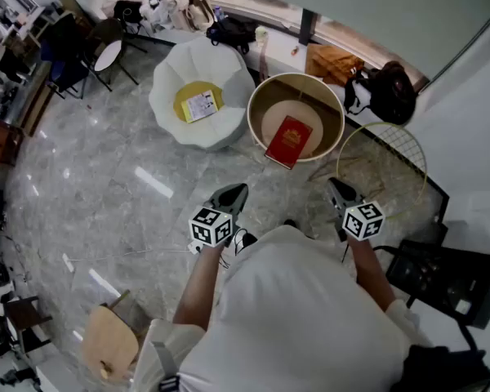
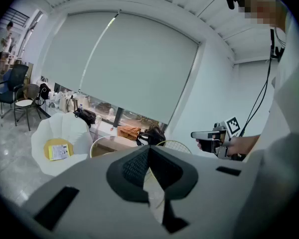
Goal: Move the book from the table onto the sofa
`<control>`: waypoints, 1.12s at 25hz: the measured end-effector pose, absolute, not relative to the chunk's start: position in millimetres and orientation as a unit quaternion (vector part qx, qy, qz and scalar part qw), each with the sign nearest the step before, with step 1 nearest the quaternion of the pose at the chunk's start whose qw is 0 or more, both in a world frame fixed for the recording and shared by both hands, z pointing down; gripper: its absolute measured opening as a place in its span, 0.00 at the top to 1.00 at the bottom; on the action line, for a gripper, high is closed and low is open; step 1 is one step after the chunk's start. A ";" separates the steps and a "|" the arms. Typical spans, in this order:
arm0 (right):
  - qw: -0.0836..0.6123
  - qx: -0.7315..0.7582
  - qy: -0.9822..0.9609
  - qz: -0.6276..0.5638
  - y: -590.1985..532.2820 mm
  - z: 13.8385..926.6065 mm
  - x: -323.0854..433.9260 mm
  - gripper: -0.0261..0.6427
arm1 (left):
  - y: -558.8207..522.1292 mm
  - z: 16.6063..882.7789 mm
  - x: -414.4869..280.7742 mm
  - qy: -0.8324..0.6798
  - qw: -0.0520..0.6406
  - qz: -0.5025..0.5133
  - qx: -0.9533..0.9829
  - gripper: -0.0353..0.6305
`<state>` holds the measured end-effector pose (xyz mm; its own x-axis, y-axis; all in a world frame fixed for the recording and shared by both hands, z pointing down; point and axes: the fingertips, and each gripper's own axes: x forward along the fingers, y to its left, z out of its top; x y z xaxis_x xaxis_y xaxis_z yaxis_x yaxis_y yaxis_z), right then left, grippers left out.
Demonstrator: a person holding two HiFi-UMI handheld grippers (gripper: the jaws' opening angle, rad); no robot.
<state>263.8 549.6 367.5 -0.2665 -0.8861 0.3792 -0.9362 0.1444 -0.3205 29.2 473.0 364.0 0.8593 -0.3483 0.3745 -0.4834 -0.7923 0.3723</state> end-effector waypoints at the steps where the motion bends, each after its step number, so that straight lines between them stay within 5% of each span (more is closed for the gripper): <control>1: 0.049 0.603 -0.755 0.252 549.8 367.7 264.6 0.89 | 473.2 364.1 30.0 -0.222 0.233 0.145 0.936 0.94; 28: 0.051 0.565 -0.769 0.296 553.5 391.5 317.3 0.89 | 486.1 379.0 54.8 -0.287 0.250 0.147 0.913 0.94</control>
<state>317.3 553.5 391.5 -0.3560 -0.8384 0.4126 -0.8989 0.1866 -0.3964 54.8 486.1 379.0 0.7922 -0.4501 0.4120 -0.5971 -0.7111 0.3713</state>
